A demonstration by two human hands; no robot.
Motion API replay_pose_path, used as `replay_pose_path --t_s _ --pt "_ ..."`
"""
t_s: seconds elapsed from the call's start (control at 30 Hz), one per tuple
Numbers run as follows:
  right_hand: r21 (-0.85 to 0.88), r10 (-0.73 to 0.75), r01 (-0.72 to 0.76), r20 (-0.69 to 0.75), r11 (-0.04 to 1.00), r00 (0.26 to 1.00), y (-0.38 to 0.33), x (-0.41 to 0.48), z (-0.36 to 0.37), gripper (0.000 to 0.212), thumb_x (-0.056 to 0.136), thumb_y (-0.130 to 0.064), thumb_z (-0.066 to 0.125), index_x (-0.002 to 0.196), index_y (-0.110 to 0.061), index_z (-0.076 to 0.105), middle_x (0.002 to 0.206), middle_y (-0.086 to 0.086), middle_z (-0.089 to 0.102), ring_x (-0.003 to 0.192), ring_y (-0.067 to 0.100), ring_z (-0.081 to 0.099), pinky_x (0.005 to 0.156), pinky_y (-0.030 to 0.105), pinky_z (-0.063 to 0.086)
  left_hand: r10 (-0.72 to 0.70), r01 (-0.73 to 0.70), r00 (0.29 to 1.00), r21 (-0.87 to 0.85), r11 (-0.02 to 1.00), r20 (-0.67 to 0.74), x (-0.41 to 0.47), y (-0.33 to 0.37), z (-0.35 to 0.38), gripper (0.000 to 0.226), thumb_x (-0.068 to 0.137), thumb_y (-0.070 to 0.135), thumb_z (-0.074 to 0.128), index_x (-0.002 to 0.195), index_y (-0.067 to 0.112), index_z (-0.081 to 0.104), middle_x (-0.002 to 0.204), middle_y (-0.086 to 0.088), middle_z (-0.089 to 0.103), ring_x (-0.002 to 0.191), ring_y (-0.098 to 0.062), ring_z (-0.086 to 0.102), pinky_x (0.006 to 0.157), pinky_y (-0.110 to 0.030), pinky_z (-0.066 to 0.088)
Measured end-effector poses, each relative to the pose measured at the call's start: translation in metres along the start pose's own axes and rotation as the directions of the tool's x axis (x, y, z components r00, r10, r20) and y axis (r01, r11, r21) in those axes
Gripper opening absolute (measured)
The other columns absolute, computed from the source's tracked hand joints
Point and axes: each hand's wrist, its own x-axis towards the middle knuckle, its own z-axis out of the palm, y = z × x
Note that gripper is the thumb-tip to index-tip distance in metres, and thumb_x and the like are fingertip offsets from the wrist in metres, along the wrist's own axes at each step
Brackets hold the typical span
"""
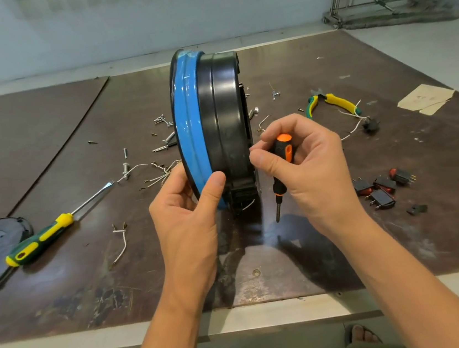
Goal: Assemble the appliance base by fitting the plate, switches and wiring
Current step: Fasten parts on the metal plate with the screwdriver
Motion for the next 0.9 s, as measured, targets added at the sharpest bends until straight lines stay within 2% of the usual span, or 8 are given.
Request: replay_pose_path --t_s 0.13,0.23,0.33,0.47,0.57,0.67,0.8,0.9 --pt "0.051 0.069 -0.069 -0.01 0.996 0.998 -0.003 -0.002 0.001 0.021 0.081 0.001 0.077 0.094 -0.011 0.065 0.079 -0.002 0.07 0.075 0.011 0.067 0.072 0.023 0.055 0.031 -0.029 0.999 0.048 0.998 -0.033 -0.002 0.004 0.003 0.017 0.092 0.018 0.068 0.109 0.02 0.069 0.098 -0.005 0.072 0.094 -0.029 0.067 0.082 -0.036 0.06" --pt "-0.009 0.021 -0.022 -0.085 1.0 0.996 -0.007 -0.004 0.008 0.018 0.08 0.003 0.078 0.09 -0.006 0.066 0.076 0.003 0.068 0.07 0.01 0.064 0.069 0.024 0.053 0.08 -0.073 0.995 0.121 0.99 -0.053 -0.003 0.009 0.004 0.016 0.092 0.014 0.068 0.108 0.016 0.067 0.095 -0.003 0.07 0.09 -0.026 0.067 0.079 -0.035 0.06" --pt "-0.019 0.051 -0.055 -0.158 0.998 0.986 -0.011 -0.007 0.014 0.014 0.081 0.003 0.077 0.088 -0.004 0.066 0.074 0.005 0.068 0.064 0.007 0.06 0.065 0.024 0.051 0.131 -0.114 0.989 0.215 0.97 -0.067 -0.003 0.013 0.004 0.017 0.092 0.011 0.07 0.108 0.011 0.066 0.094 -0.003 0.07 0.086 -0.02 0.068 0.077 -0.034 0.06" --pt "-0.04 0.116 -0.125 -0.18 0.991 0.977 -0.015 -0.011 0.019 0.012 0.083 0.001 0.076 0.088 -0.005 0.067 0.078 0.014 0.069 0.065 0.014 0.061 0.064 0.03 0.051 0.248 -0.203 0.966 0.391 0.898 -0.068 -0.004 0.02 0.005 0.016 0.092 0.01 0.071 0.103 0.019 0.064 0.093 -0.004 0.065 0.084 -0.02 0.064 0.072 -0.039 0.056" --pt "0.061 0.257 -0.25 -0.156 0.966 0.954 -0.017 -0.009 0.015 0.013 0.084 0.002 0.075 0.088 -0.008 0.067 0.075 0.014 0.07 0.069 0.019 0.067 0.058 0.025 0.049 0.321 -0.288 0.947 0.514 0.808 0.025 -0.002 0.025 0.004 0.013 0.092 0.009 0.071 0.104 0.011 0.066 0.095 -0.001 0.062 0.089 -0.015 0.061 0.075 -0.034 0.055" --pt "0.101 0.47 -0.463 -0.057 0.88 0.881 -0.016 -0.004 0.007 0.015 0.085 0.0 0.072 0.092 -0.012 0.066 0.08 0.016 0.072 0.065 0.017 0.065 0.048 0.023 0.04 0.338 -0.34 0.931 0.66 0.67 0.137 0.002 0.029 0.003 0.013 0.089 0.006 0.072 0.1 0.006 0.066 0.095 0.003 0.059 0.086 -0.003 0.052 0.078 -0.011 0.043" --pt "0.204 0.685 -0.686 0.089 0.698 0.723 -0.007 -0.001 -0.003 0.011 0.092 -0.001 0.062 0.101 -0.007 0.063 0.089 0.021 0.074 0.055 0.013 0.054 0.038 0.019 0.033 0.215 -0.307 0.95 0.793 0.526 0.226 0.0 0.031 0.003 0.012 0.088 0.01 0.071 0.098 0.006 0.066 0.094 -0.002 0.062 0.085 -0.015 0.055 0.074 -0.026 0.046" --pt "0.222 0.76 -0.764 0.124 0.605 0.638 -0.001 0.0 -0.009 0.016 0.093 -0.006 0.06 0.11 -0.006 0.061 0.091 0.021 0.074 0.051 0.01 0.051 0.035 0.017 0.031 0.146 -0.293 0.956 0.833 0.47 0.254 -0.002 0.035 0.007 0.012 0.087 0.014 0.072 0.097 0.01 0.066 0.09 0.0 0.061 0.079 -0.012 0.052 0.069 -0.021 0.04"
